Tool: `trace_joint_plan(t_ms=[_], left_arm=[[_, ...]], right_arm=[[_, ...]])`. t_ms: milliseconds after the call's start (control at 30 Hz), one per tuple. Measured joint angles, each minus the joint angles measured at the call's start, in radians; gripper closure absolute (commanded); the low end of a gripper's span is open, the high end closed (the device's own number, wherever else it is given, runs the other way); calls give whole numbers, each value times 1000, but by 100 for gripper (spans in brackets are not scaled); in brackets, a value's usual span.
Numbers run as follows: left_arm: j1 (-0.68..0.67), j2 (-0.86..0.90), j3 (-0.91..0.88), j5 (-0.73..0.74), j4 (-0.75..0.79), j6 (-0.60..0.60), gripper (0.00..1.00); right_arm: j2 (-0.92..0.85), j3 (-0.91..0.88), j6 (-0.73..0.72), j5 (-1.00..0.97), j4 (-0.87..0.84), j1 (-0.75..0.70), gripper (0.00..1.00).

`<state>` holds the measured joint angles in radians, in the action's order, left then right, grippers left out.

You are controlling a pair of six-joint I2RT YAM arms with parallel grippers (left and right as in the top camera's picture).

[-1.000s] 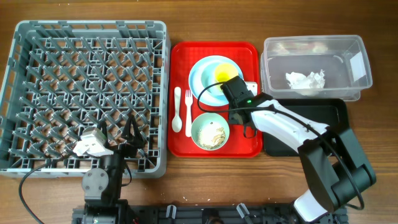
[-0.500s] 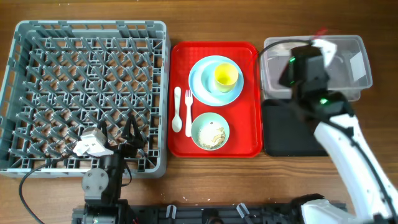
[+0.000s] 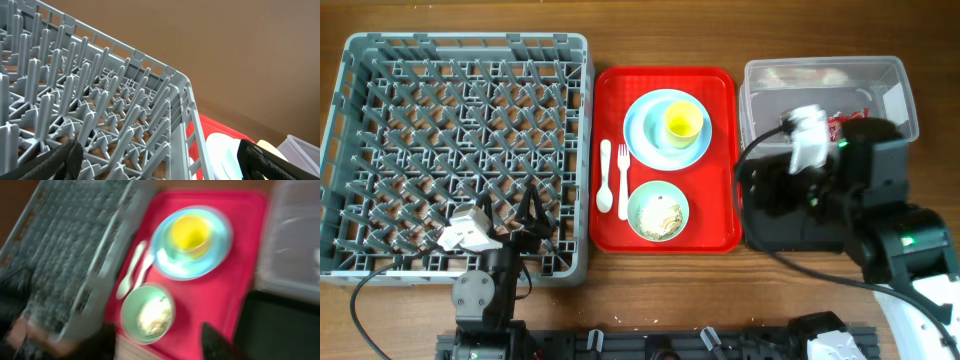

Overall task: Sort waste into correct bins and load items into the dishwasher rack
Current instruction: 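Drop the red wrapper into the clear plastic bin, then grasp the rim of the green rice bowl with the right gripper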

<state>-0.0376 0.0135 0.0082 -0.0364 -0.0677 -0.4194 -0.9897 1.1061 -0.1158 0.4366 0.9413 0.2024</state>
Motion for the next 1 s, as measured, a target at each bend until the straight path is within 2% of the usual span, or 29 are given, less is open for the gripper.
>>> trace_joint_plan(t_ms=[67, 100, 167, 267, 400, 467, 567, 933, 1000], left_arm=[[0, 0, 0, 0, 0, 0, 0], [0, 0, 0, 0, 0, 0, 0], [0, 0, 0, 0, 0, 0, 0], [0, 0, 0, 0, 0, 0, 0], [0, 0, 0, 0, 0, 0, 0], [0, 0, 0, 0, 0, 0, 0], [0, 0, 0, 0, 0, 0, 0], [0, 0, 0, 0, 0, 0, 0], [0, 0, 0, 0, 0, 0, 0]], right_arm=[[-36, -10, 21, -8, 10, 153, 65], [-50, -23, 27, -11, -15, 211, 72], [-124, -80, 23, -28, -111, 369, 80], [-341, -120, -88, -170, -271, 539, 85], [-584, -134, -225, -335, -330, 566, 89], [-617, -134, -277, -426, -330, 566, 89], [-628, -135, -330, -576, -331, 558, 89], [-628, -135, -337, -766, -288, 534, 88], [-628, -135, -337, -798, -288, 491, 89]])
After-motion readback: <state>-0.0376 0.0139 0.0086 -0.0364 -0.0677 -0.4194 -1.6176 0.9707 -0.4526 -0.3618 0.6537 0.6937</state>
